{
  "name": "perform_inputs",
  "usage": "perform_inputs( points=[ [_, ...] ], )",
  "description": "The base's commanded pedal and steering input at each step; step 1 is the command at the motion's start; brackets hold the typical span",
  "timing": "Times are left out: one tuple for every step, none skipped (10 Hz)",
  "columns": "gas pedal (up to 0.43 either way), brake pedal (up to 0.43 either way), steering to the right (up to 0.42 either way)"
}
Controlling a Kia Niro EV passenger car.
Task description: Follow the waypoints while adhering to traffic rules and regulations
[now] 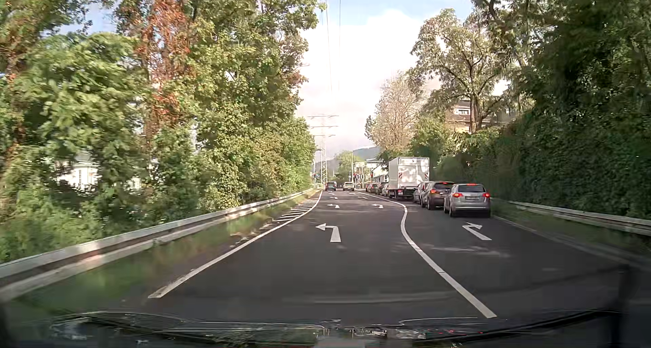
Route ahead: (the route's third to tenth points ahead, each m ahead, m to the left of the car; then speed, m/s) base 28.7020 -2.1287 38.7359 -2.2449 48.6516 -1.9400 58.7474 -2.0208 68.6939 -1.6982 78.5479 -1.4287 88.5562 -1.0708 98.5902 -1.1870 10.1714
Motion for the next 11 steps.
perform_inputs(
  points=[
    [0.028,0.000,0.022],
    [0.028,0.000,0.024],
    [0.028,0.000,0.026],
    [0.028,0.000,0.028],
    [0.028,0.000,0.030],
    [0.028,0.000,0.031],
    [0.028,0.000,0.031],
    [0.028,0.000,0.031],
    [0.028,0.000,0.030],
    [0.028,0.000,0.029],
    [0.028,0.000,0.028]
  ],
)
